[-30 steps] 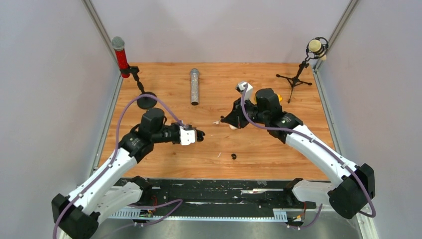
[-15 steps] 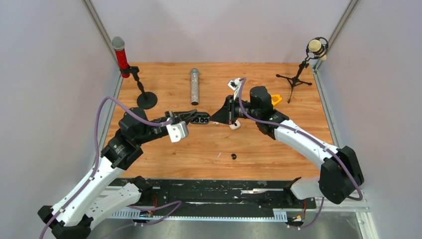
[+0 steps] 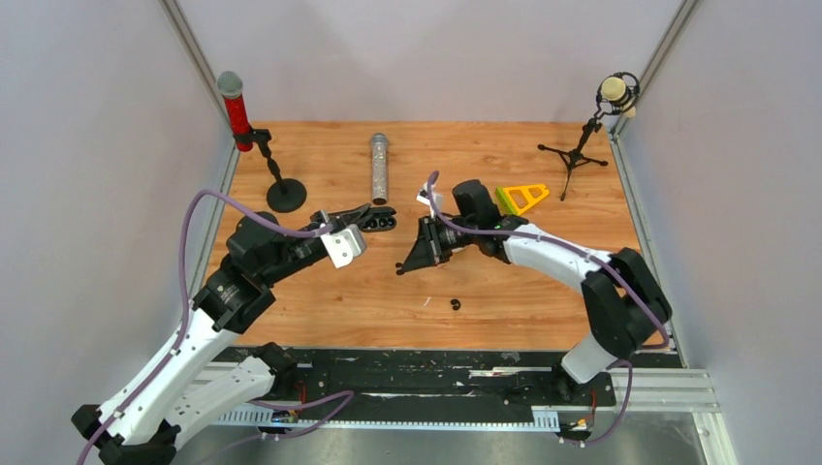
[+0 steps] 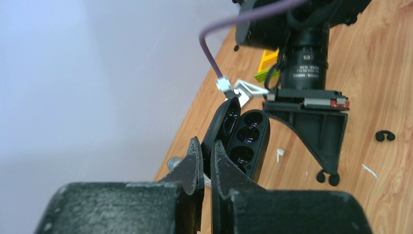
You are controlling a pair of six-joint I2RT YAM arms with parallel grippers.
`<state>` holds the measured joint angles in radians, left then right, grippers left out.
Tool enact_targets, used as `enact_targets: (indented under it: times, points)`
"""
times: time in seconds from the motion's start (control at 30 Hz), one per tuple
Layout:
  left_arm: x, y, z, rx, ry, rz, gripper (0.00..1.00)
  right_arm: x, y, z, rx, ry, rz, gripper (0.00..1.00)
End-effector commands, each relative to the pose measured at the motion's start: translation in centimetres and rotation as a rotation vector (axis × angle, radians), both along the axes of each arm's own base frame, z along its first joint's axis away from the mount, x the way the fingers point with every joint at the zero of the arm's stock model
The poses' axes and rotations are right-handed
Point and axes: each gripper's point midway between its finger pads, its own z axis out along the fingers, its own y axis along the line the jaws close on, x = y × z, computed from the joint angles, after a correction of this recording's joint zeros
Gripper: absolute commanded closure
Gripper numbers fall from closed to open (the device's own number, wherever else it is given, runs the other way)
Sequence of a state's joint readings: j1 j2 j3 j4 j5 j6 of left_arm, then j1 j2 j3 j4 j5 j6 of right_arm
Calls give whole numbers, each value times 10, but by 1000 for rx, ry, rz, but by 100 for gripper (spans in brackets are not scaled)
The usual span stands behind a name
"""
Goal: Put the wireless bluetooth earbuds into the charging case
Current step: Place the earbud at the center of the board.
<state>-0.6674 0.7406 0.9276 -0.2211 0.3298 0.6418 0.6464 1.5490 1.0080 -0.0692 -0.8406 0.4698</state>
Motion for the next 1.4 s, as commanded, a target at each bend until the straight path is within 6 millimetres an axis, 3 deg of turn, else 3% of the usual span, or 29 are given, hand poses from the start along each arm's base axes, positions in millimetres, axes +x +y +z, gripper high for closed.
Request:
enact_targets:
  times: [0.0,0.23,0.33,0.47,0.53,0.77,0.87,0.93,1.17,1.3,1.37]
  points:
    - [-2,4,2,-23,4,17,100,-23,1,-25,-43,163,107,100]
    - [-3,6,-2,-14,5,22,100,-34,0,-71,-177,326,150,100]
    - [-2,6,-4,-11,6,23,100,-19,-9,-85,-302,287,65,100]
    - [-3,6,-5,-6,-3,21,100,5,-26,-77,-412,155,23,100]
    - [-3,7,-5,-3,-7,21,100,23,-49,-77,-516,82,-18,100]
    - [-3,8,-8,3,-14,26,100,89,-158,-78,-878,-79,-198,100]
    - [-4,8,-9,1,-14,26,100,109,-194,-86,-1004,-98,-265,100]
    - [-4,8,-9,1,-13,25,100,118,-207,-94,-1051,-104,-265,100]
    - [-4,10,-10,5,-18,33,100,122,-206,-119,-1094,-49,-205,100]
    - [-4,10,-12,6,-15,31,100,113,-163,-121,-1033,-59,-123,100]
    - [-3,9,-11,-1,-15,28,100,109,-157,-123,-1093,-124,-76,100]
